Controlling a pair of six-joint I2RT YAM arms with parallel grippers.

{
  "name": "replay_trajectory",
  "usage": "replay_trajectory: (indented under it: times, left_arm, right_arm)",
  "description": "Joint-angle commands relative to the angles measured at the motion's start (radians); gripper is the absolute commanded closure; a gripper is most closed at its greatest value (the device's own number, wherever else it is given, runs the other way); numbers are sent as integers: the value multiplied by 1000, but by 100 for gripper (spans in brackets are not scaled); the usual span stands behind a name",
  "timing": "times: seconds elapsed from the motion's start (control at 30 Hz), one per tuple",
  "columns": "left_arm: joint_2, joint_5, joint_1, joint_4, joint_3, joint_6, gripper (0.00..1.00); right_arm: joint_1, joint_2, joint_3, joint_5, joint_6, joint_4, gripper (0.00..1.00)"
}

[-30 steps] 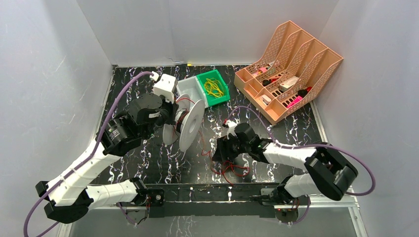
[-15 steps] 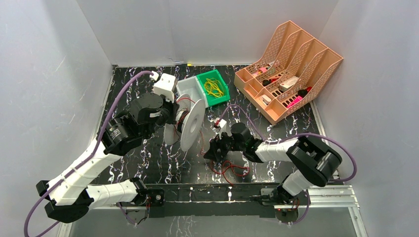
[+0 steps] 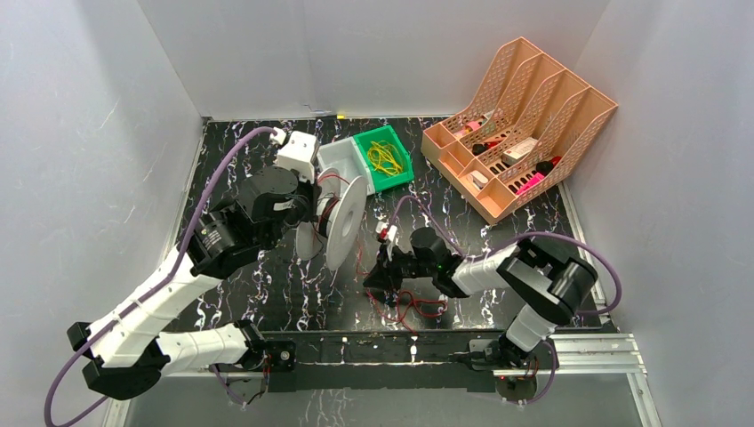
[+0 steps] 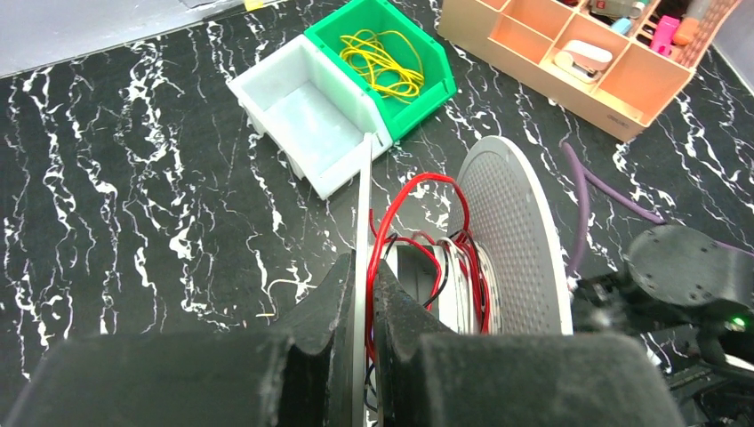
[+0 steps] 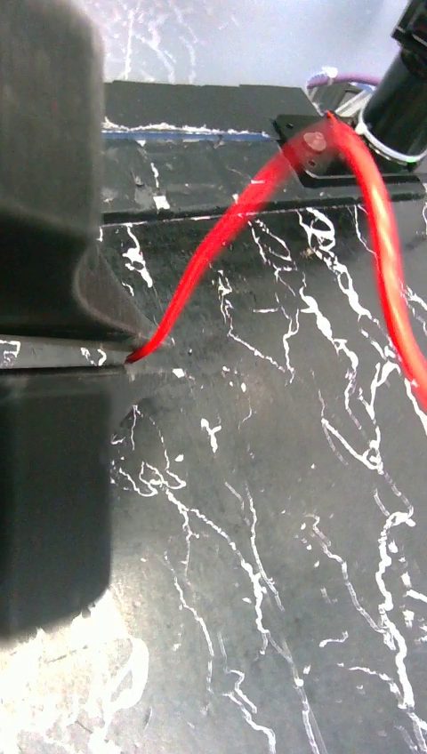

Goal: Wrap the cables

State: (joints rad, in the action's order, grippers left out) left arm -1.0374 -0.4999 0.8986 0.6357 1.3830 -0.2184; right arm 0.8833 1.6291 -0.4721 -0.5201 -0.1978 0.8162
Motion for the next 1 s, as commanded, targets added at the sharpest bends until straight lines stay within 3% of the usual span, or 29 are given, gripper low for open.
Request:
replay_trajectory:
  times: [0.0,0.33,0.73,0.97]
  left_arm:
    - [3,-96,-2,-83,36,-22,100]
    - [-107,-335,-4,-215,50,-10,100]
    - [-217,-374,-21,-407,16,70,100]
    - [-196,-343,-22,-464,-147,80,100]
  right_arm:
    - [20,-88,15,-5,1,14,97]
    - [190,-330,30,130,-33,-168,100]
    - [490,-489,-140,351,-26,-500,100]
    - [525,-574,-347,446,-16,-762,100]
